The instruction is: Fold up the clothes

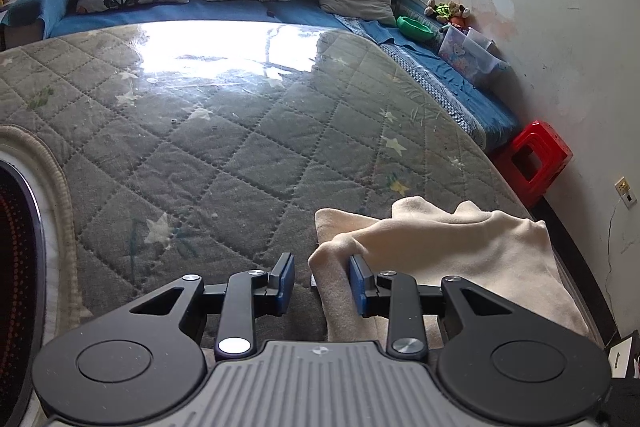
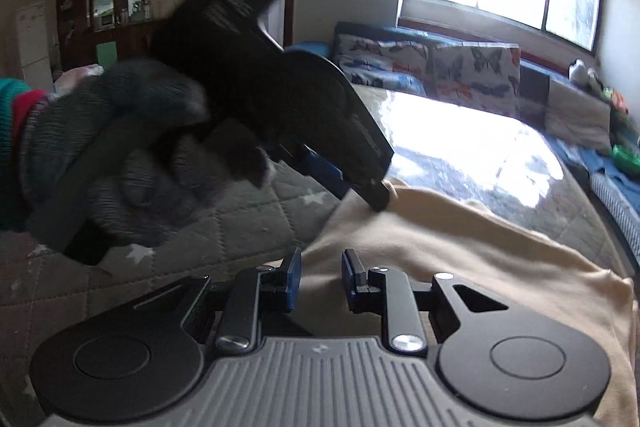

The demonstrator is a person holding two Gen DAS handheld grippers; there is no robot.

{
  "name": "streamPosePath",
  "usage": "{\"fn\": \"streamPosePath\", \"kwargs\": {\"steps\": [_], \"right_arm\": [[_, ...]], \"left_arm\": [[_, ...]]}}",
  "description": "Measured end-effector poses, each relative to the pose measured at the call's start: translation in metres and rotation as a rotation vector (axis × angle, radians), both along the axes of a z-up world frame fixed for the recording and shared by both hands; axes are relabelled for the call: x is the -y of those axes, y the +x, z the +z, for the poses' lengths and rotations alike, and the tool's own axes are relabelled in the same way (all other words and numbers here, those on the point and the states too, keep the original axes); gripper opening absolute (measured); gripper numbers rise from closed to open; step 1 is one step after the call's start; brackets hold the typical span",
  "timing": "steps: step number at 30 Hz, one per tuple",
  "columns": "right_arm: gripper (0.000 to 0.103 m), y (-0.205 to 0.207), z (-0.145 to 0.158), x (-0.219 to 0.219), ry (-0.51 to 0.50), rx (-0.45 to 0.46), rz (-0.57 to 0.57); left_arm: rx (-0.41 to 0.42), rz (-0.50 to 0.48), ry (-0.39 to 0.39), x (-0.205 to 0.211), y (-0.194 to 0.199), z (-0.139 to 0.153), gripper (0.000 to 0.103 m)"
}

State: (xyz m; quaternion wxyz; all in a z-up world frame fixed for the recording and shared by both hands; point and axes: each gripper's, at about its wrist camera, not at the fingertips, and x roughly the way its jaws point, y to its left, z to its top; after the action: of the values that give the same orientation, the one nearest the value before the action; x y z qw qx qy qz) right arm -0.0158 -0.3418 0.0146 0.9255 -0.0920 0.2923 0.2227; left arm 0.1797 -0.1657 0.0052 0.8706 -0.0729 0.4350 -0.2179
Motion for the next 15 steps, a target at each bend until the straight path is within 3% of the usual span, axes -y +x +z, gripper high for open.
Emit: {"fn": "streamPosePath", "kwargs": {"steps": [8,11,15], "right_arm": [[0.019,-0.009,0.002,0.032,0.019,-0.033,-0.126],[0.018,-0.017,-0.003,0.030,-0.017,-0.037,-0.115],[0.018,-0.029,0.004,0.044,0.024,-0.032,-0.148]], "left_arm": [[0.124,-0.061,0.004,0.009,-0.038,0.022,0.030],[0.136,-0.096,-0.003,0.013,-0.052,0.022,0.030],[0.149,-0.143,-0.018,0.017,-0.068,0.019,0.030]]}}
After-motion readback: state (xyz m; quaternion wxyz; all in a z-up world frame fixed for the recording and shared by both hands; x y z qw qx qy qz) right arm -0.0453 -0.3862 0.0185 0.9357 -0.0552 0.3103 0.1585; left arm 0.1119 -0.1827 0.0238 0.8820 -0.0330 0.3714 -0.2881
